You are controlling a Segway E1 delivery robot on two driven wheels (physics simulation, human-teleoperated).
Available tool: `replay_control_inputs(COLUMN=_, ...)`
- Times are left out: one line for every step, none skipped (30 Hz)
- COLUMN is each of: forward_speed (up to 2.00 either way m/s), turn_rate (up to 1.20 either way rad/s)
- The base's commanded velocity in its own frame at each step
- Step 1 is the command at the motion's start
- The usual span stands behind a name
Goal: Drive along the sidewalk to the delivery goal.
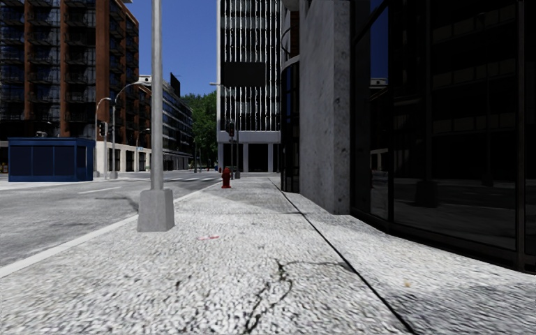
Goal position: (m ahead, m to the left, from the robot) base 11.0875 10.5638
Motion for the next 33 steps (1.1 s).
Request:
replay_control_inputs(forward_speed=1.58, turn_rate=0.00)
replay_control_inputs(forward_speed=1.58, turn_rate=0.00)
replay_control_inputs(forward_speed=1.58, turn_rate=0.00)
replay_control_inputs(forward_speed=1.58, turn_rate=0.00)
replay_control_inputs(forward_speed=1.58, turn_rate=0.00)
replay_control_inputs(forward_speed=1.58, turn_rate=0.00)
replay_control_inputs(forward_speed=1.58, turn_rate=0.00)
replay_control_inputs(forward_speed=1.58, turn_rate=0.00)
replay_control_inputs(forward_speed=1.58, turn_rate=0.00)
replay_control_inputs(forward_speed=1.58, turn_rate=0.00)
replay_control_inputs(forward_speed=1.58, turn_rate=0.00)
replay_control_inputs(forward_speed=1.58, turn_rate=0.00)
replay_control_inputs(forward_speed=1.58, turn_rate=0.00)
replay_control_inputs(forward_speed=1.58, turn_rate=0.00)
replay_control_inputs(forward_speed=1.58, turn_rate=0.00)
replay_control_inputs(forward_speed=1.58, turn_rate=0.00)
replay_control_inputs(forward_speed=1.58, turn_rate=0.00)
replay_control_inputs(forward_speed=1.58, turn_rate=0.00)
replay_control_inputs(forward_speed=1.58, turn_rate=0.00)
replay_control_inputs(forward_speed=1.58, turn_rate=0.00)
replay_control_inputs(forward_speed=1.58, turn_rate=0.00)
replay_control_inputs(forward_speed=1.58, turn_rate=0.00)
replay_control_inputs(forward_speed=1.58, turn_rate=0.00)
replay_control_inputs(forward_speed=1.58, turn_rate=0.00)
replay_control_inputs(forward_speed=1.58, turn_rate=0.00)
replay_control_inputs(forward_speed=1.58, turn_rate=0.00)
replay_control_inputs(forward_speed=1.58, turn_rate=0.00)
replay_control_inputs(forward_speed=1.58, turn_rate=0.00)
replay_control_inputs(forward_speed=1.58, turn_rate=0.00)
replay_control_inputs(forward_speed=1.58, turn_rate=0.00)
replay_control_inputs(forward_speed=1.58, turn_rate=0.00)
replay_control_inputs(forward_speed=1.58, turn_rate=0.00)
replay_control_inputs(forward_speed=1.58, turn_rate=0.00)
